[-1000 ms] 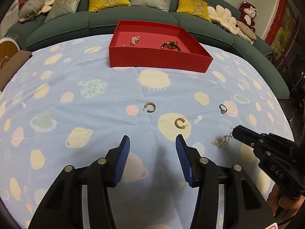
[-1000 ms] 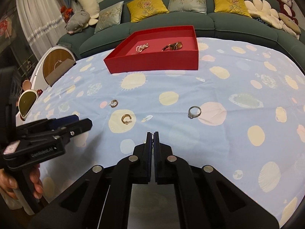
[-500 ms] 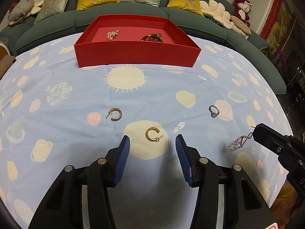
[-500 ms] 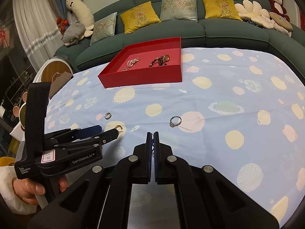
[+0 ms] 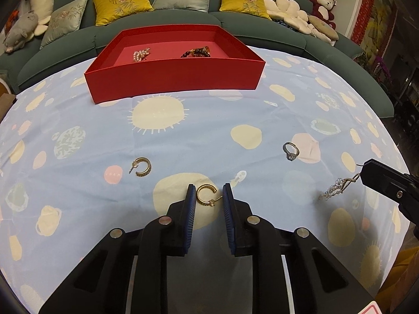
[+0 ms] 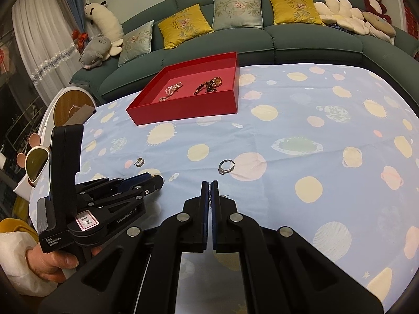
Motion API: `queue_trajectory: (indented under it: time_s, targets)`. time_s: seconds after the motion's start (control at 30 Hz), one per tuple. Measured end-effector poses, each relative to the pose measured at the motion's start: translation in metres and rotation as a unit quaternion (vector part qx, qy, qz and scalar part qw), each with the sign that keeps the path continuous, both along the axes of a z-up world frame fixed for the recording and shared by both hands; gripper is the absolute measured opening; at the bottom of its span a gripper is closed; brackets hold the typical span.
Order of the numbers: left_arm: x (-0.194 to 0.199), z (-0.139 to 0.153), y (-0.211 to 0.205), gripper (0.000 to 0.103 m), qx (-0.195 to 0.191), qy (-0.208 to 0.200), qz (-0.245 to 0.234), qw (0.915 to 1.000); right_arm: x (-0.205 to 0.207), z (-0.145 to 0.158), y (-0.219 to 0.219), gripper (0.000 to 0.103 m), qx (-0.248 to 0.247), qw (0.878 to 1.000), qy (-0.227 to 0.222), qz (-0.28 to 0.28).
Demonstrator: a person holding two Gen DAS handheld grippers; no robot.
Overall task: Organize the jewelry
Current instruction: 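Carry the silver chain and hoop earring into the red box and open both tools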
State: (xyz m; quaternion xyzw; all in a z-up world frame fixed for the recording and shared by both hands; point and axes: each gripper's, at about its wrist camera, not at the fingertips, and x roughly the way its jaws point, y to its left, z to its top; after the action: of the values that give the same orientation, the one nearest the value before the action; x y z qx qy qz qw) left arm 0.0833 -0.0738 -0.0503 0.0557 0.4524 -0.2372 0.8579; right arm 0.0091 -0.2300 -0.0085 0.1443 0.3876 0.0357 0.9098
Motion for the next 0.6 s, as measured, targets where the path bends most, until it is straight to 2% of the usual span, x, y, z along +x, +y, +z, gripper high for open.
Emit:
queue_trajectory:
  time_s: [0.2,0.37,0.6]
  targets:
    - [-0.007,0.013,0.004,0.018,-0.014,-0.001,-0.002,0.9999,-0.001,0.006,0.002,0.001,0.001,1.0,-0.008,0.003]
    - [-0.017,0.045,0.013,0.018,-0.034,-0.024,-0.007,0.9991,0.001,0.025,0.005,0.001,0.003,1.0,-0.03,0.007]
    - [-0.017,0.103,0.03,0.018,-0.066,-0.056,-0.006,0.9962,0.01,0.068,0.017,0.001,0.004,0.996,-0.082,0.013]
